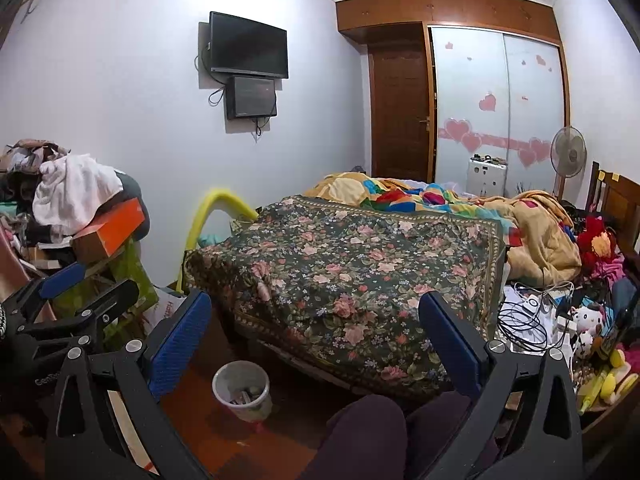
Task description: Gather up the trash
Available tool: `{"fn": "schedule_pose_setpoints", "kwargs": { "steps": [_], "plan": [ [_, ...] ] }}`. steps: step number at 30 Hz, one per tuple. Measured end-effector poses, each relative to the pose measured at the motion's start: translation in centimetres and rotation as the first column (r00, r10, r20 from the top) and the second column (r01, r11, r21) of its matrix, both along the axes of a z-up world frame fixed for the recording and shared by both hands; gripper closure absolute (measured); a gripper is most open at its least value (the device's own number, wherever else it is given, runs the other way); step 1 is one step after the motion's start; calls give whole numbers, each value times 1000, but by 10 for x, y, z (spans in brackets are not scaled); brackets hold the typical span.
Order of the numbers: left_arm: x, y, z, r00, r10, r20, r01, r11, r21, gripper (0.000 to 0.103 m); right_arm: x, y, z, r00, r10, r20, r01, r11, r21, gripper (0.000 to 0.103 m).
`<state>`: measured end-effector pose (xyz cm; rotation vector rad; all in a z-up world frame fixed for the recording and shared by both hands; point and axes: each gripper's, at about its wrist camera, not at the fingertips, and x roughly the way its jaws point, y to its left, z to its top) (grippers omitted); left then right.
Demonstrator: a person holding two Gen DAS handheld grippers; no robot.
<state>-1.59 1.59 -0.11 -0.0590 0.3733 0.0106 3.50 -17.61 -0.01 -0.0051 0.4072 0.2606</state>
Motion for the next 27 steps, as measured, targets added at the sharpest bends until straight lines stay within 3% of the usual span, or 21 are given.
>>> {"fn": "schedule_pose_setpoints", "kwargs": {
  "steps": [27],
  "plan": [
    [-3, 5, -4, 1000, -2, -9, 1, 1000, -14, 4, 1, 5, -5, 1000, 3, -22, -4, 1000, -20, 0]
  ]
}}
